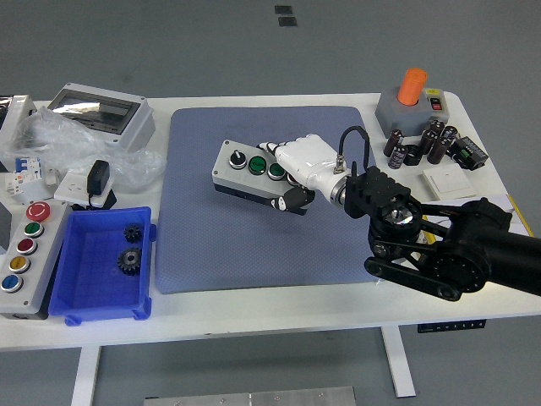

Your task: Pick up the button,place it on the desk,press the button,press the button

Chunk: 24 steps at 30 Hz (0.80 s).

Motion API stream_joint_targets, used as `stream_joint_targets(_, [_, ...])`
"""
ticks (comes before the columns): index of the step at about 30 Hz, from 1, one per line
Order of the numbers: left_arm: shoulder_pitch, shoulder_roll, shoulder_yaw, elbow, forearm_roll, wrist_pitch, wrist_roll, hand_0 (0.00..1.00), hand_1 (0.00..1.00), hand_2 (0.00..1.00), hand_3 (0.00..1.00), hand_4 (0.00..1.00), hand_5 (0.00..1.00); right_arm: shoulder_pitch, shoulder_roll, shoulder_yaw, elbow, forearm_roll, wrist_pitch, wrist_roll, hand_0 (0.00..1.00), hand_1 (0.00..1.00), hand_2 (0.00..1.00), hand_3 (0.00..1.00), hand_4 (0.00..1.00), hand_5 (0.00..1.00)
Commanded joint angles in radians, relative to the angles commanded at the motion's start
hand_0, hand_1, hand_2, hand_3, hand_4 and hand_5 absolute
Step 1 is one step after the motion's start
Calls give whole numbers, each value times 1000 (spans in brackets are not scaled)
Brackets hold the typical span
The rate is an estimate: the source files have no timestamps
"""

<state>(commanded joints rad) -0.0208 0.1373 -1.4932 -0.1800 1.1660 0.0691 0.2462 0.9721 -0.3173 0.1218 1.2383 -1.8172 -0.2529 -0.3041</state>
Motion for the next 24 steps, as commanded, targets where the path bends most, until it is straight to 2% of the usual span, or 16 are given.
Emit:
stream_joint_targets(7, [-4,2,-2,0,6,0,0,588,553,530,588,553,191,29,-7,-55,-12,59,-36,104,191,356,419,532,55,2])
stream_joint_targets(10, [-7,4,-2,0,8,0,-1,588,553,530,588,553,191,35,-7,-81,-30,74,-34,122,191,356,419,532,55,2])
stream_joint_targets(11, [-7,4,-2,0,8,0,-1,587,554,531,589,551,205,36,-7,-88,-36,76,-33,127,254,391,427,533,52,2])
stream_joint_targets(16, [-9,6,-3,0,11,1,0,587,554,531,589,551,205,35,1,-109,-67,68,-43,145,254,391,427,533,52,2])
stream_joint_targets(17, [-9,6,-3,0,12,0,0,588,554,530,589,549,212,34,4,-110,-71,64,-44,145,364,472,432,529,56,2])
stream_joint_targets(22, [-11,5,-5,0,14,1,-1,588,554,530,589,549,212,29,16,-116,-84,15,-41,140,364,472,432,529,56,2])
stream_joint_targets(23, [-11,5,-5,0,14,1,-1,588,554,530,587,548,216,29,18,-116,-86,3,-38,137,501,550,439,538,53,2])
stream_joint_targets(24, [-11,5,-6,0,14,1,-1,588,554,530,587,548,216,29,20,-116,-88,-7,-34,134,501,550,439,538,53,2])
